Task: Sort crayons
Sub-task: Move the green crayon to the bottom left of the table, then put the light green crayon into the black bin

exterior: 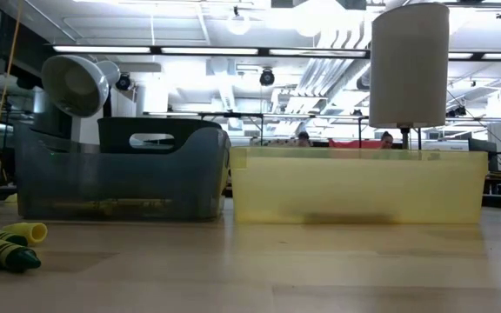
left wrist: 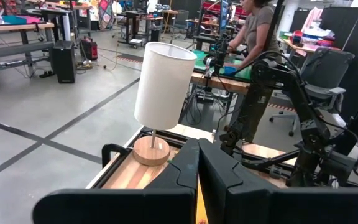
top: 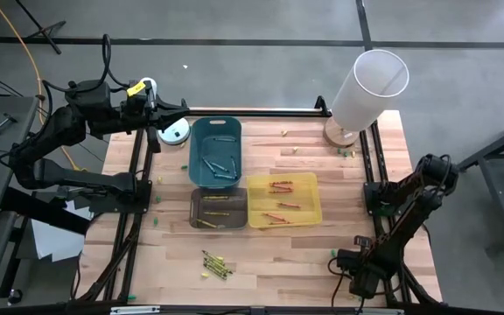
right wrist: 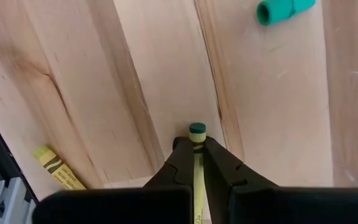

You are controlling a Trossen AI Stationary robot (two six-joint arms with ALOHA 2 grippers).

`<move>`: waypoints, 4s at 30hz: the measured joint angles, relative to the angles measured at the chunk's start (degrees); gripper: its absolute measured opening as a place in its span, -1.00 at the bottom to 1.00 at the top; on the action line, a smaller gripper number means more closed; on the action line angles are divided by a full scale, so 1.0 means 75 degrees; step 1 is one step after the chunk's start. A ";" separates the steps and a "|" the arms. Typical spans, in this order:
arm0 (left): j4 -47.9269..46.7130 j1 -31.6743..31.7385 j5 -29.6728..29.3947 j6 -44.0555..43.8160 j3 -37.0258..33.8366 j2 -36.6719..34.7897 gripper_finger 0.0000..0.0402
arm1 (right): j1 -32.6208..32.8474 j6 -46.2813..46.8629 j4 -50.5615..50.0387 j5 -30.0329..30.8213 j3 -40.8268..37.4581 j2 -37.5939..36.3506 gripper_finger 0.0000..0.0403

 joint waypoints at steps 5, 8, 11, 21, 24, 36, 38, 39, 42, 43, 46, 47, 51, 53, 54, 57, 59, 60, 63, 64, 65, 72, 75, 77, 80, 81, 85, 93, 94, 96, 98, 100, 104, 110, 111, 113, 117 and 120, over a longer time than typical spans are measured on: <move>-0.0002 0.0000 0.0000 0.0000 -0.0002 0.0000 -1.00 | 0.0002 0.0319 -0.0218 0.0426 -0.0044 -0.0655 -1.00; -0.0002 0.0000 0.0000 0.0000 -0.0002 0.0000 -1.00 | -0.0029 0.0317 -0.0213 0.0726 -0.0024 -0.1261 -1.00; -0.0002 0.0000 0.0000 0.0000 -0.0002 0.0000 -1.00 | -0.0182 0.0143 -0.0228 0.0950 -0.0022 -0.1964 -1.00; 0.0000 0.0000 0.0000 0.0187 -0.0002 0.0000 -1.00 | -0.3104 -0.3586 0.0211 0.2132 0.0000 -0.4286 -1.00; 0.0001 0.0000 0.0000 0.0184 -0.0002 0.0000 -1.00 | -0.4371 -0.5290 0.1181 0.2096 0.0006 -0.4437 -1.00; 0.0007 0.0000 0.0000 -0.0266 -0.0002 0.0000 -1.00 | -0.6245 -0.8011 0.4868 -0.0669 0.0457 -0.2551 -1.00; 0.0012 0.0000 0.0000 -0.0128 -0.0002 0.0000 -1.00 | -0.6101 -0.7918 0.4504 -0.0938 0.1056 -0.1991 -1.00; 0.0012 0.0000 0.0000 -0.0016 -0.0002 0.0000 -1.00 | -0.6004 -0.7836 0.4300 -0.0958 0.1412 -0.1686 -1.00; 0.0009 0.0000 0.0000 0.0270 -0.0002 0.0000 -1.00 | -0.5731 -0.7437 0.3622 -0.0894 0.2648 -0.0666 -1.00; 0.0007 0.0000 -0.0001 0.0335 -0.0002 0.0000 -1.00 | -0.5668 -0.7217 0.3483 -0.0844 0.3073 -0.0313 -1.00; 0.0007 0.0000 0.0000 0.0522 -0.0002 0.0000 -1.00 | -0.5559 -0.6225 0.3208 -0.0820 0.4294 0.0811 -1.00; 0.0007 0.0000 0.0000 0.0597 -0.0002 0.0000 -1.00 | -0.5543 -0.5867 0.3174 -0.0817 0.4658 0.1179 -1.00; 0.0004 0.0000 0.0002 0.0663 -0.0002 -0.0009 -1.00 | -0.5510 -0.4558 0.3118 -0.0857 0.6307 0.2719 -1.00; 0.0004 0.0000 0.0000 0.0625 -0.0002 -0.0015 -1.00 | -0.5496 -0.4169 0.3147 -0.1028 0.7211 0.3467 -1.00; 0.0004 0.0000 0.0000 0.0610 -0.0002 -0.0015 -1.00 | -0.5482 -0.4085 0.3093 -0.1137 0.7646 0.3817 -1.00; 0.0004 0.0000 0.0000 0.0609 -0.0002 -0.0015 -1.00 | -0.5469 -0.4084 0.2718 -0.1292 0.9029 0.4856 -1.00; 0.0007 0.0000 0.0000 0.0607 -0.0002 -0.0015 -1.00 | -0.5465 -0.4082 0.2394 -0.1300 0.9919 0.5504 -1.00; 0.0004 0.0000 0.0000 0.0606 -0.0002 -0.0015 -1.00 | -0.5469 -0.4077 0.2192 -0.1304 1.0318 0.5780 -1.00; 0.0004 0.0000 0.0001 0.0606 -0.0002 -0.0026 -1.00 | -0.5493 -0.4082 0.1726 -0.1488 1.1365 0.6517 -1.00; 0.0001 0.0000 0.0001 0.0606 -0.0002 -0.0043 -1.00 | -0.5498 -0.4085 0.1535 -0.1619 1.1639 0.6720 -1.00; 0.0004 0.0000 0.0000 0.0606 -0.0002 -0.0065 -1.00 | -0.5513 -0.4079 0.1539 -0.1739 1.1709 0.6847 -1.00; 0.0007 0.0000 0.0000 0.0604 -0.0002 -0.0178 -1.00 | -0.5540 -0.3691 0.1948 -0.2012 1.0860 0.6902 -1.00; 0.0007 0.0000 0.0000 0.0603 -0.0002 -0.0201 -1.00 | -0.5545 -0.3719 0.1881 -0.2015 1.0816 0.6925 -1.00; 0.0009 0.0000 0.0000 0.0600 -0.0002 -0.0207 -1.00 | -0.5546 -0.3806 0.1940 -0.2018 1.0820 0.6932 -1.00; 0.0012 0.0000 0.0000 0.0597 -0.0002 -0.0201 -1.00 | -0.5546 -0.3971 0.1895 -0.1938 1.0820 0.6991 -1.00; 0.0012 0.0000 0.0000 0.0597 -0.0002 -0.0201 -1.00 | -0.5546 -0.4021 0.1906 -0.1934 1.0820 0.7009 -1.00; 0.0015 0.0000 0.0000 0.0592 -0.0002 -0.0201 -1.00 | -0.5579 -0.4152 0.1857 -0.1773 1.0820 0.7102 -1.00; 0.0015 0.0000 0.0000 0.0587 -0.0002 -0.0201 -1.00 | -0.5677 -0.4312 0.1643 -0.1747 1.0820 0.7190 -0.99; 0.0017 0.0000 0.0000 0.0588 -0.0002 -0.0201 -1.00 | -0.5694 -0.4311 0.1655 -0.1751 1.0820 0.7219 -0.98; 0.0018 0.0000 0.0000 0.0589 -0.0002 -0.0201 -1.00 | -0.5703 -0.4282 0.1607 -0.1774 1.0817 0.7255 -0.94; 0.0018 0.0000 0.0000 0.0589 -0.0002 -0.0201 -1.00 | -0.5697 -0.4211 0.1644 -0.1777 1.0817 0.7260 -0.89; 0.0018 0.0000 0.0000 0.0592 -0.0002 -0.0201 -1.00 | -0.5697 -0.4120 0.1704 -0.1780 1.0817 0.7257 -0.84; 0.0018 0.0000 0.0000 0.0595 -0.0002 -0.0201 -1.00 | -0.5694 -0.4088 0.1723 -0.1788 1.0817 0.7256 -0.72; 0.0018 0.0000 0.0000 0.0603 -0.0002 -0.0201 -1.00 | -0.5714 -0.4156 0.1712 -0.1662 1.0817 0.7252 -0.53; 0.0018 0.0000 0.0000 0.0605 -0.0002 -0.0201 -1.00 | -0.5732 -0.4243 0.1709 -0.1664 1.0820 0.7251 -0.50; 0.0018 0.0000 0.0000 0.0606 -0.0002 -0.0201 -1.00 | -0.5770 -0.4405 0.1672 -0.1821 1.0883 0.7251 -0.45; 0.0016 0.0000 0.0000 0.0606 -0.0002 -0.0201 -1.00 | -0.5846 -0.4846 0.1423 -0.2200 1.1259 0.7156 -0.42; 0.0002 0.0001 0.0000 0.0606 -0.0002 -0.0223 -1.00 | -0.5854 -0.5500 0.0626 -0.2072 1.1449 0.6878 -0.42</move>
